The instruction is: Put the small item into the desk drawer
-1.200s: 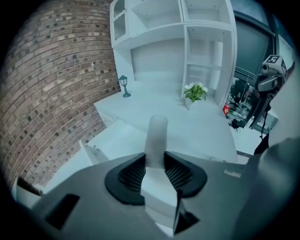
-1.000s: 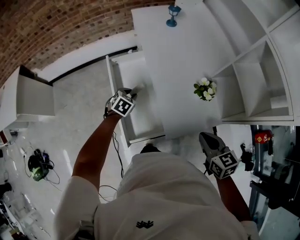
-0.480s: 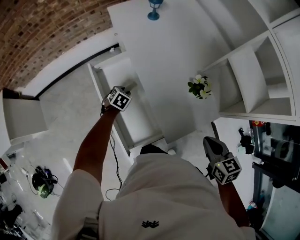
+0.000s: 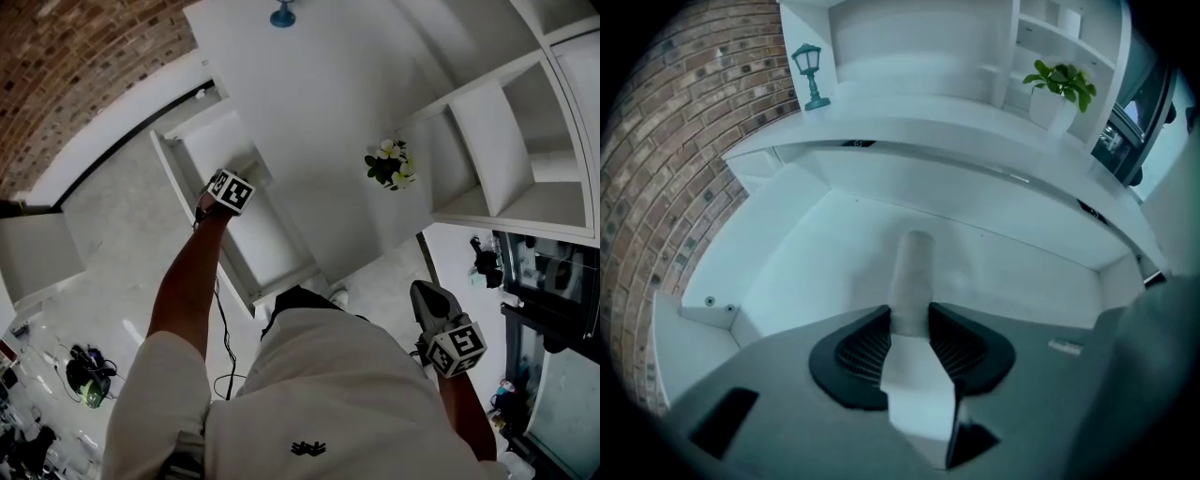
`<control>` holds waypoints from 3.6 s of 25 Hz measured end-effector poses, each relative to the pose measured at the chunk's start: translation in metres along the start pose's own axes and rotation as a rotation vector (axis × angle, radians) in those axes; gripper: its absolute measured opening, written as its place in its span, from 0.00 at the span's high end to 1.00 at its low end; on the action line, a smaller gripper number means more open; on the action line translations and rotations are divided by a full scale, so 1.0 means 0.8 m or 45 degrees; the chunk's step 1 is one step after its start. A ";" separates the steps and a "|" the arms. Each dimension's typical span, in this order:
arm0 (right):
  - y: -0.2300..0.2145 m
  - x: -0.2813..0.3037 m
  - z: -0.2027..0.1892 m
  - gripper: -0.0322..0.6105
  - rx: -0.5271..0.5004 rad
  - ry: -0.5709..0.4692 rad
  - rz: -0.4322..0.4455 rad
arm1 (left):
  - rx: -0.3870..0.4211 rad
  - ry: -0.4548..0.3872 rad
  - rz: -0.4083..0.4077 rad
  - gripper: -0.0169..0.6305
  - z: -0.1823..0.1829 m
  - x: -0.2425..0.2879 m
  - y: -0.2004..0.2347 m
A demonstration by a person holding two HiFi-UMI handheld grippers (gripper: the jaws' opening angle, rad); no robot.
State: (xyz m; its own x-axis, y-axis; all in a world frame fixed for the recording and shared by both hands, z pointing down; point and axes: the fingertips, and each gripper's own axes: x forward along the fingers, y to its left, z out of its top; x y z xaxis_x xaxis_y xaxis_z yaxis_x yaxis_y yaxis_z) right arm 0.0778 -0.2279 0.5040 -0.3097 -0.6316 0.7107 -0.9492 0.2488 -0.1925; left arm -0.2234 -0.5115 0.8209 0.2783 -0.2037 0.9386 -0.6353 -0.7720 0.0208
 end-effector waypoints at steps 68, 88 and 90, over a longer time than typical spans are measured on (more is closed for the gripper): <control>-0.021 -0.183 -0.196 0.93 -0.244 -0.245 0.495 | -0.576 -0.585 0.175 0.96 -0.097 -0.333 -0.428; 0.030 -0.218 -0.219 0.93 -0.359 -0.271 0.684 | -0.546 -0.822 -0.154 0.96 -0.075 -0.428 -0.653; 0.035 -0.217 -0.219 0.93 -0.370 -0.270 0.693 | -0.535 -0.833 -0.149 0.96 -0.076 -0.431 -0.659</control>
State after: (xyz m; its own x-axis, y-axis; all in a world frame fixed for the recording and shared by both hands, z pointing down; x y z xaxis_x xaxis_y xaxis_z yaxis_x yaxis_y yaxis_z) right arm 0.1143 0.0170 0.4937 -0.7742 -0.4833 0.4088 -0.6095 0.7434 -0.2753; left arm -0.0284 0.0020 0.5074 0.6450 -0.5488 0.5318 -0.7585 -0.5444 0.3582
